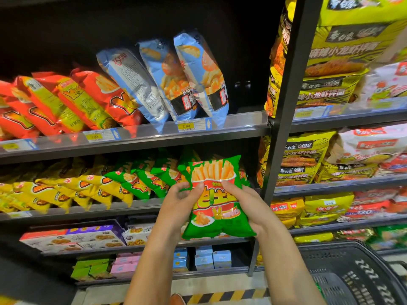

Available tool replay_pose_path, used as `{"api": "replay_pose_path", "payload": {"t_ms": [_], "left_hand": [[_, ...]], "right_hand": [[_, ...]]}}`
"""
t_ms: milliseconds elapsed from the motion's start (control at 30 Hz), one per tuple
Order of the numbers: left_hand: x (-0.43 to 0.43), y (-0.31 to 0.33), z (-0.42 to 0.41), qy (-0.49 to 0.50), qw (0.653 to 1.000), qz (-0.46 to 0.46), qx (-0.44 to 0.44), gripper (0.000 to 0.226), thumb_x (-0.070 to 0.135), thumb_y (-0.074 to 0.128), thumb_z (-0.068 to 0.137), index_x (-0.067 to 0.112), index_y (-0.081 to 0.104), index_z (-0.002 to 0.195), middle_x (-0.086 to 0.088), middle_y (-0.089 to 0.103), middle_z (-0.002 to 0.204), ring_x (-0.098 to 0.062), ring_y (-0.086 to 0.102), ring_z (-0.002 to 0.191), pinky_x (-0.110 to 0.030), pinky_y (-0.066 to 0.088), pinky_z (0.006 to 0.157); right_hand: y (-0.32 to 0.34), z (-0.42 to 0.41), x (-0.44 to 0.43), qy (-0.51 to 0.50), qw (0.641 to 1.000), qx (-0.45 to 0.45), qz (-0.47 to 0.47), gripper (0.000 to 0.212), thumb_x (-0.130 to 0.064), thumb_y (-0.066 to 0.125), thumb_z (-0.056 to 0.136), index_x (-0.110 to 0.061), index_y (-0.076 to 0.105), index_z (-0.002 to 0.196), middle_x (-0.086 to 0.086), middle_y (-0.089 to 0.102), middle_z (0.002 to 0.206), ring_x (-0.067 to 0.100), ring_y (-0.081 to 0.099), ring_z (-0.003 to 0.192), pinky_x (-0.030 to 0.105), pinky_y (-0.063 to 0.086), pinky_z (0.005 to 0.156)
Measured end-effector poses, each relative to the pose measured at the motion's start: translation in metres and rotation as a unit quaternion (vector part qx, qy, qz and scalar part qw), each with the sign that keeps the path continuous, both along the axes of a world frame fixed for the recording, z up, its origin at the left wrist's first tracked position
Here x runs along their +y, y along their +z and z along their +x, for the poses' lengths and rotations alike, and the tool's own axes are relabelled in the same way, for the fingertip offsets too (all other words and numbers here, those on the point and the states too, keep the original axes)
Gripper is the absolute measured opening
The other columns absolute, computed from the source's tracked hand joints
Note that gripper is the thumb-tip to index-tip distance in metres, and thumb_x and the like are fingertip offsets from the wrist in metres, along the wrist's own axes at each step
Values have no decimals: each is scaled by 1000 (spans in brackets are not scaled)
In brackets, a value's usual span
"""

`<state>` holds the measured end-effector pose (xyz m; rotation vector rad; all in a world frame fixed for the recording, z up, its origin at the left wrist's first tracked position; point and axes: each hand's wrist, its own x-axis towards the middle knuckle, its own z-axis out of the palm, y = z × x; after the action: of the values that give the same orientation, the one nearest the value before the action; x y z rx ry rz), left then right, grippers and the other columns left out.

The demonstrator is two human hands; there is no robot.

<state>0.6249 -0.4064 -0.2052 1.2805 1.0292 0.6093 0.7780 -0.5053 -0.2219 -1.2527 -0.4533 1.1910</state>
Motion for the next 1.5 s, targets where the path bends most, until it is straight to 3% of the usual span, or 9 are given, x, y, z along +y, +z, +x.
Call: {"api": "replay_pose_path", "payload": {"t_ms": [167, 300, 467, 567, 700, 800, 967, 1333, 1500], "left_hand": [[-2, 2, -1, 0, 992, 128, 13, 38, 31, 73, 98, 36, 59, 133, 8, 64, 127, -1, 66, 100, -11, 53, 61], [-13, 8, 3, -73, 995, 67, -22, 24, 49, 64, 99, 51, 59, 123, 19, 71, 116, 6, 71, 90, -23, 59, 70], [-4, 4, -4, -63, 996, 46, -52, 82, 71, 77, 68, 42, 52, 142, 17, 72, 126, -6, 70, 115, -41, 56, 104], [0, 0, -6, -31, 996, -10, -80, 87, 54, 87, 68, 30, 51, 144, 3, 76, 124, -20, 75, 112, -49, 60, 97], [6, -3, -12, -42, 989, -74, -121, 44, 29, 75, 90, 23, 64, 132, -9, 79, 116, -30, 78, 104, -47, 61, 87], [8, -7, -13, -50, 982, -116, -140, 47, 30, 73, 90, 19, 66, 136, -15, 77, 122, -36, 75, 112, -54, 56, 101], [18, -20, -8, -69, 976, -146, -146, 62, 36, 87, 79, 16, 69, 136, -20, 71, 132, -41, 68, 124, -63, 43, 115], [26, -23, 5, -92, 989, -62, -94, 41, 20, 72, 90, 17, 66, 130, -7, 78, 122, -24, 76, 111, -37, 61, 85], [37, -33, 7, -45, 996, -41, -70, 33, 9, 71, 97, 18, 66, 128, -4, 80, 117, -24, 77, 108, -45, 58, 92]], "right_hand": [[-2, -13, 9, -57, 991, -116, 30, 39, -36, 71, 99, -38, 55, 133, -4, 75, 124, 14, 77, 104, 38, 64, 85], [5, -24, 16, -29, 979, -195, 56, 44, -53, 63, 99, -47, 50, 140, -17, 68, 132, 3, 69, 115, 41, 57, 103], [11, -18, 13, 4, 980, -191, 55, 41, -68, 41, 99, -55, 61, 132, -26, 66, 129, 2, 61, 122, 36, 50, 108], [9, -14, 12, -1, 982, -177, 67, 27, -49, 54, 105, -48, 68, 129, -18, 71, 131, 11, 68, 121, 45, 54, 108], [4, -3, 10, -33, 980, -176, 87, 35, -19, 67, 102, -35, 66, 133, -13, 74, 127, 10, 70, 117, 39, 59, 98], [0, 3, 11, -41, 984, -160, 65, 48, -24, 77, 93, -33, 62, 138, -6, 69, 128, 8, 70, 112, 25, 60, 88], [-6, 6, 8, 60, 992, -35, 104, 45, -25, 65, 98, -16, 61, 142, 5, 73, 132, 23, 68, 125, 40, 53, 107], [-28, 20, 26, 0, 995, -68, 69, 36, -15, 75, 95, -20, 67, 131, 8, 77, 122, 29, 75, 112, 55, 56, 103], [-40, 24, 38, 11, 995, -73, 60, 45, -16, 74, 96, -21, 61, 139, 0, 76, 125, 16, 74, 115, 35, 60, 95]]}}
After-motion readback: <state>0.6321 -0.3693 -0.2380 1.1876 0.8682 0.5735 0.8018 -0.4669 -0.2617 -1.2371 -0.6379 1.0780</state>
